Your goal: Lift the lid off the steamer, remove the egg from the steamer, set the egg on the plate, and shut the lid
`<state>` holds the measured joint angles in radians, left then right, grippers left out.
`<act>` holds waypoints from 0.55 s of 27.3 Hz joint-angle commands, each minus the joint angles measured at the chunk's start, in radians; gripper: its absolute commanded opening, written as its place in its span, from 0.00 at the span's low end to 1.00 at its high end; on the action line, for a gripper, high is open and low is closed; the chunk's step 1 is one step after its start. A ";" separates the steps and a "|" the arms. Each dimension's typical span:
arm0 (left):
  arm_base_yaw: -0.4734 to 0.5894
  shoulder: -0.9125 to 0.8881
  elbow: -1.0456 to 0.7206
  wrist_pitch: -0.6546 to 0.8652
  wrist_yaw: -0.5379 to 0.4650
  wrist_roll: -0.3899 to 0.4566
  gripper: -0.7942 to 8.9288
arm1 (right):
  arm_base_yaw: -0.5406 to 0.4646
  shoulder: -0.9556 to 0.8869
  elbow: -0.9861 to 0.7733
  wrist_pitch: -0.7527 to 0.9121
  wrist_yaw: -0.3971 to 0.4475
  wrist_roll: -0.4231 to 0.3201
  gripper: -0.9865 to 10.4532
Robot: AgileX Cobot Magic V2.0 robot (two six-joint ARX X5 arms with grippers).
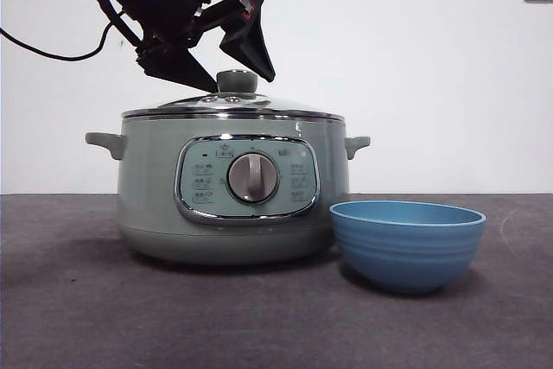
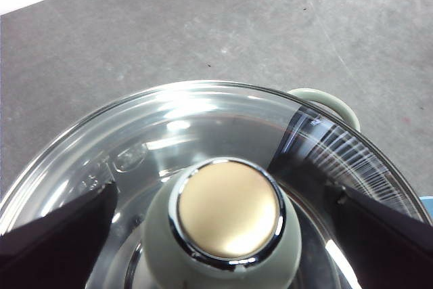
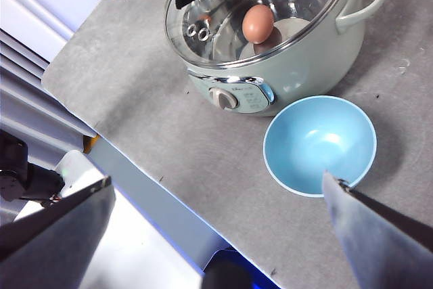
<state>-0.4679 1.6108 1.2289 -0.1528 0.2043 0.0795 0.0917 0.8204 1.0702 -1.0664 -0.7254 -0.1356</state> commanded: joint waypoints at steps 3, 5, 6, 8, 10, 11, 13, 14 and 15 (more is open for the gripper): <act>-0.004 0.009 -0.001 -0.021 0.008 0.010 0.37 | 0.002 0.000 0.002 0.005 -0.001 -0.003 0.58; -0.004 0.009 -0.001 -0.021 0.008 0.005 0.20 | 0.002 0.000 0.002 0.005 -0.001 -0.003 0.58; -0.004 0.009 -0.001 -0.020 0.008 0.000 0.17 | 0.002 0.000 0.002 0.005 -0.001 -0.003 0.58; -0.004 0.009 -0.001 -0.020 0.008 0.000 0.16 | 0.002 0.000 0.002 0.005 -0.001 -0.003 0.58; -0.004 0.009 -0.001 -0.019 0.008 0.000 0.06 | 0.002 0.000 0.002 0.005 -0.001 -0.003 0.58; -0.004 0.009 -0.001 -0.018 0.008 -0.001 0.07 | 0.002 0.000 0.002 0.005 -0.001 -0.003 0.58; -0.004 0.009 -0.001 0.000 0.009 -0.001 0.07 | 0.002 0.000 0.002 0.005 -0.001 -0.003 0.58; -0.004 0.009 -0.001 0.013 0.010 -0.001 0.07 | 0.002 0.000 0.002 0.005 -0.001 -0.003 0.58; -0.004 0.004 -0.001 0.020 0.011 -0.003 0.07 | 0.002 0.000 0.002 0.005 -0.001 -0.003 0.58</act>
<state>-0.4679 1.6108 1.2289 -0.1646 0.2123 0.0788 0.0917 0.8204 1.0702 -1.0660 -0.7254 -0.1356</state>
